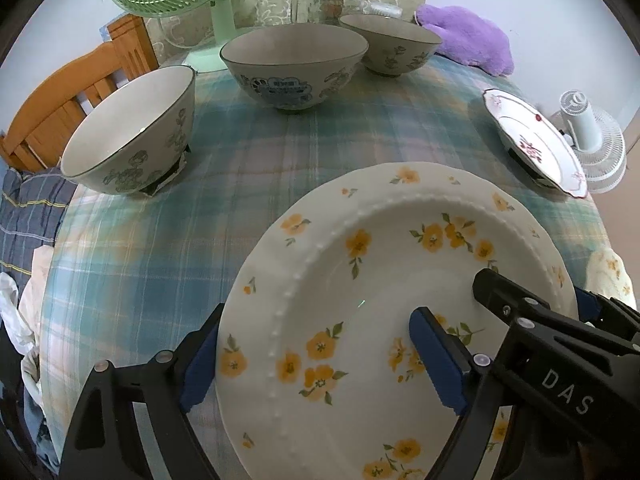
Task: Organize plates and bowls
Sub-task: 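Lift the medium plate with both tools and carry it over the large plate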
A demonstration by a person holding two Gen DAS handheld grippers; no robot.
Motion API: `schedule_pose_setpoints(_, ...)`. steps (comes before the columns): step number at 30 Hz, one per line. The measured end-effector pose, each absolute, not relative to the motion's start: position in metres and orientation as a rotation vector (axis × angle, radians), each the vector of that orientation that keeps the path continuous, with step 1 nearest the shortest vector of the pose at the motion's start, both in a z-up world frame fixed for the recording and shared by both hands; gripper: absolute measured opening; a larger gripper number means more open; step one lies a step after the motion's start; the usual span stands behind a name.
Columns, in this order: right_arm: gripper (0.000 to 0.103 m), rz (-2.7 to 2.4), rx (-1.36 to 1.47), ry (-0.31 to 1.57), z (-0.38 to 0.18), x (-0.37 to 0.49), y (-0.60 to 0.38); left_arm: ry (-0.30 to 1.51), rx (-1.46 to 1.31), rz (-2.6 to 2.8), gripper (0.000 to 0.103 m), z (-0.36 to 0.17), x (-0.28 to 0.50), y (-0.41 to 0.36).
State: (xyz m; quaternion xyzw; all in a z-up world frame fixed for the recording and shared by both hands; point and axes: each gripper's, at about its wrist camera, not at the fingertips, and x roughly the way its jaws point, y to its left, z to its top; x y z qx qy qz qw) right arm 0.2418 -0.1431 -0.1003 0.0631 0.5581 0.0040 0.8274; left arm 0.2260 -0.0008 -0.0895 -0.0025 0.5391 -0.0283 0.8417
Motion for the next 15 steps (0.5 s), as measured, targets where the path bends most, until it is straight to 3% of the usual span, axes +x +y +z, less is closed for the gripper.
schedule_pose_setpoints(15,0.074,-0.103,0.142,1.126,-0.051,0.172,-0.148,1.094,0.0,-0.167,0.088,-0.052,0.172,-0.008)
